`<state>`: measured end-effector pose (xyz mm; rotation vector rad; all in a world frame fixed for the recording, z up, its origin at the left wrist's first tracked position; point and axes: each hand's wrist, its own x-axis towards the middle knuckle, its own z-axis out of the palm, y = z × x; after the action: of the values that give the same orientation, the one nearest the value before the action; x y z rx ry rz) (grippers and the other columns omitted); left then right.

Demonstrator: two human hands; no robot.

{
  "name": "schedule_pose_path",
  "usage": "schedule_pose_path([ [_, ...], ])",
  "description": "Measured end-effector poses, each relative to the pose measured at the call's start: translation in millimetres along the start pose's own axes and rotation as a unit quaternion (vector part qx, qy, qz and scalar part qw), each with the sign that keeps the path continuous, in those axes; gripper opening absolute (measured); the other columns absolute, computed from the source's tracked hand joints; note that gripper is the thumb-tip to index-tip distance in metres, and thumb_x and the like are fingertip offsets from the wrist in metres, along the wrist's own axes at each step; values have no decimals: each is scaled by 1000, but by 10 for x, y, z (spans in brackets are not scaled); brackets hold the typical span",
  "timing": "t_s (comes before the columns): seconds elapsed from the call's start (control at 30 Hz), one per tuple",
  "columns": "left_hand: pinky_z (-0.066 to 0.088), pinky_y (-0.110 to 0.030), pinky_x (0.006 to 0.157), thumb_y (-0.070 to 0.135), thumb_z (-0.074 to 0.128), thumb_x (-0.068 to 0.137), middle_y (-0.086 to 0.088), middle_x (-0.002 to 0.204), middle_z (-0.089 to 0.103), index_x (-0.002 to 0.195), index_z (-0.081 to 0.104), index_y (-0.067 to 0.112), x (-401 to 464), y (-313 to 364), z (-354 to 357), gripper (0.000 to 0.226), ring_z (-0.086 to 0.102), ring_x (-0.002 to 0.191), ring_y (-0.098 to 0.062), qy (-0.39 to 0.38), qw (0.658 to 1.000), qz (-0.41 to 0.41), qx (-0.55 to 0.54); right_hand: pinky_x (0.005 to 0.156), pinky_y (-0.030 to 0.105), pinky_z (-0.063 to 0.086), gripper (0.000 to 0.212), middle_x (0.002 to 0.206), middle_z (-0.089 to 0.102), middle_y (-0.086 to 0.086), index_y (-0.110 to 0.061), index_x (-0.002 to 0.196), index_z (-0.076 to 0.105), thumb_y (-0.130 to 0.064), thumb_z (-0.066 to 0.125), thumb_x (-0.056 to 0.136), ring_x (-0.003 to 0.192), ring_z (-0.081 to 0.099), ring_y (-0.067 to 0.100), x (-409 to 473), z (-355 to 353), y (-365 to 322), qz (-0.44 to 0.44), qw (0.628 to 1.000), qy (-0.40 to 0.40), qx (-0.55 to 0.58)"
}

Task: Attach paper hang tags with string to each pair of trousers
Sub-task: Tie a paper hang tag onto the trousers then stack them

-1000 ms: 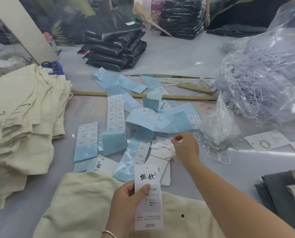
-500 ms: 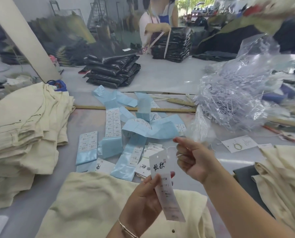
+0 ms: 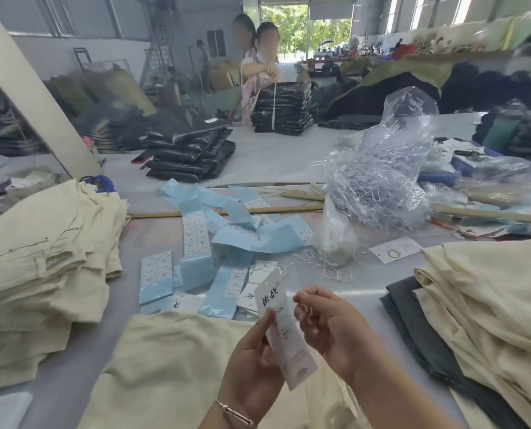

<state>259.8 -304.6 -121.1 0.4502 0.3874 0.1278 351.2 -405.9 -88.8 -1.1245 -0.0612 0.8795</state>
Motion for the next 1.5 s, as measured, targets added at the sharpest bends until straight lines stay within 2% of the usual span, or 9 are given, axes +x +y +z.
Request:
schedule_pose_path([
  [0.13,57,-34,59,20,68,78,-11,82,67,109,67,6,-72,120,-29,34,67,67,-20,52,993,67,76,36,16,22,16,67,65,13,-9,67,61,-2,66,80,39,34,11,-29,-96,97,-17,996,87,-5],
  [0.2,56,-35,57,21,71,75,-12,83,68,102,72,8,-136,195,-18,31,67,67,-20,60,983,100,143,38,18,25,16,69,68,14,-8,68,58,-6,68,81,41,36,12,-66,-136,95,-39,977,131,-166],
  [0.3,56,-36,62,19,80,71,-14,93,72,98,76,11,-242,238,13,28,69,75,-23,41,958,128,253,55,25,35,14,77,66,-6,-21,74,58,-26,69,80,62,52,10,-121,-181,128,-77,804,202,-553],
  [0.33,56,-36,65,19,79,72,-16,98,73,100,75,10,-274,230,28,29,70,80,-25,25,950,131,282,57,26,37,12,74,64,-10,-22,73,59,-26,68,80,66,54,11,-160,-140,132,-104,799,198,-558],
  [0.47,58,-45,76,16,72,83,-26,106,69,107,71,4,-359,197,89,27,68,90,-34,-10,934,108,340,61,31,39,19,72,68,6,-8,83,75,-5,56,85,66,53,21,-283,98,168,-49,966,4,-253],
  [1.03,55,-30,69,18,63,88,-18,100,71,109,72,6,-537,223,110,26,67,83,-22,-59,945,96,306,60,30,55,13,82,73,20,-2,82,77,-1,65,78,63,67,24,-354,211,299,-101,995,-16,1],
  [1.2,58,-34,63,36,74,72,-4,88,74,90,73,19,-660,371,125,24,70,78,-23,41,794,249,553,39,14,31,15,54,52,2,-5,74,75,-20,71,74,42,36,7,-326,107,112,-149,983,82,71],
  [1.33,59,-29,64,20,80,75,5,83,73,91,64,20,-692,470,137,23,69,73,-14,59,745,311,587,44,11,25,22,46,37,-11,-10,69,75,-28,68,79,43,28,3,-481,119,-56,-283,943,52,-168],
  [1.5,53,-27,58,32,68,81,10,78,68,93,62,25,-662,464,126,15,65,68,-10,53,659,372,652,47,18,27,35,43,46,-15,-23,62,63,-35,58,94,44,41,2,-573,247,-145,-263,783,-38,-562],
])
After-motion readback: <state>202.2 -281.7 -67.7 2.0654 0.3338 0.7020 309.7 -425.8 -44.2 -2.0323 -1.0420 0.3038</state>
